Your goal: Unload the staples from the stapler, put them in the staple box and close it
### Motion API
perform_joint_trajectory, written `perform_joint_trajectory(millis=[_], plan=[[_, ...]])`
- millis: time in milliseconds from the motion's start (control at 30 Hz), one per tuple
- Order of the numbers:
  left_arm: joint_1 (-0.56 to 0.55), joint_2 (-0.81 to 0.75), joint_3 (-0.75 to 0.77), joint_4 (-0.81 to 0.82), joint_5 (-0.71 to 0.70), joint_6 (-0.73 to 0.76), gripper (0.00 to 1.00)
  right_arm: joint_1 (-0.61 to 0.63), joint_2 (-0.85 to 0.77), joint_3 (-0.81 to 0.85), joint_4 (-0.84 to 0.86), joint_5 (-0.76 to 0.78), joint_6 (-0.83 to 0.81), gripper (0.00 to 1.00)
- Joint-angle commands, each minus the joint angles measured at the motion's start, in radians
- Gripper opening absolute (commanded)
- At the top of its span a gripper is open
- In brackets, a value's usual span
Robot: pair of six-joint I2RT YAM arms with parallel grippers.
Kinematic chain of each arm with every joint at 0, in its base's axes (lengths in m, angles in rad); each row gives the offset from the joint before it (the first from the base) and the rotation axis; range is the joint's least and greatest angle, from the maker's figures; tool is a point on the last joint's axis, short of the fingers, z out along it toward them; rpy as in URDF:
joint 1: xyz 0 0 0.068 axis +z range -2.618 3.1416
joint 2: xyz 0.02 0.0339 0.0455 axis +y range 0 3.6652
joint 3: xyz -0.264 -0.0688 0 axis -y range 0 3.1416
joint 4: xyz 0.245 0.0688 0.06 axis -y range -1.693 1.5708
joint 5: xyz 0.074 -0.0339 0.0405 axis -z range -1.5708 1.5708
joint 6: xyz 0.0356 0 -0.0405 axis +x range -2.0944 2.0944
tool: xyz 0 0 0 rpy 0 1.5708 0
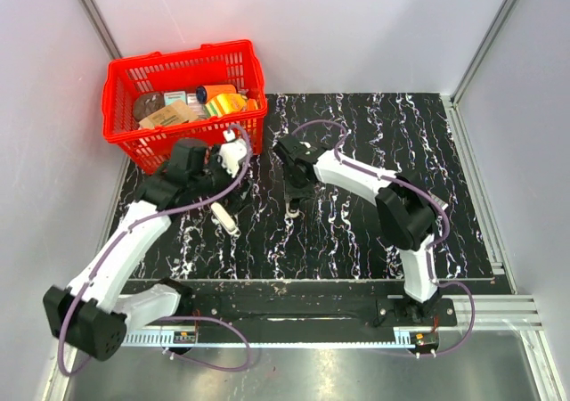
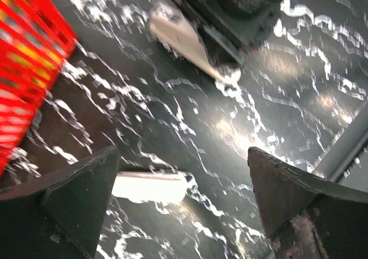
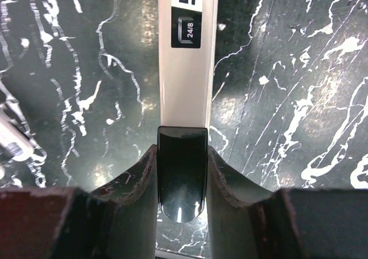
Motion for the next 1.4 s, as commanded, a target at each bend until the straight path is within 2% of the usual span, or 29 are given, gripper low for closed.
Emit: perform_joint_trajectory(millis=[0,67,133,300,367,533,667,967,1133,1267,1367], plan=[[-0.001,-0.048,-0.057,0.213,-0.035,-0.044,0.99,0.009,-0.158,-0.024,0.121,-0.063,0.056,0.0],[-0.002,0.066,0.004,0.095,0.006,-0.021,0.99,0.006,-0.181,-0.044,0.147,-0.082,0.075,0.0],[-0.002,0.123,0.01,0.081,0.034,-0.044,0.91,0.007,-0.211,-0.079,0.189,-0.091,0.105,0.0],[-0.011,0.025,-0.147,0.311,0.053,-0.169,0.91,0.009,-0.303,-0.207,0.334,-0.119,0.199,0.0],[-0.013,0.037,-0.177,0.355,0.068,-0.208,0.91,0.007,-0.334,-0.252,0.379,-0.12,0.231,0.0],[-0.011,0.137,-0.178,0.383,0.186,-0.269,0.91,0.007,-0.406,-0.371,0.497,-0.111,0.32,0.0],[-0.015,0.177,-0.189,0.476,0.283,-0.363,0.92,0.007,-0.483,-0.449,0.563,-0.102,0.369,0.0],[-0.051,0.269,-0.169,0.5,0.281,-0.321,0.88,0.009,-0.579,-0.55,0.655,-0.117,0.447,0.0],[-0.053,0.316,-0.136,0.492,0.306,-0.321,0.76,0.007,-0.613,-0.602,0.713,-0.145,0.49,0.0],[-0.053,0.333,-0.116,0.495,0.306,-0.297,0.62,0.009,-0.616,-0.618,0.734,-0.177,0.506,0.0],[-0.053,0.336,-0.114,0.495,0.332,-0.298,0.59,0.009,-0.61,-0.633,0.758,-0.2,0.52,0.0]])
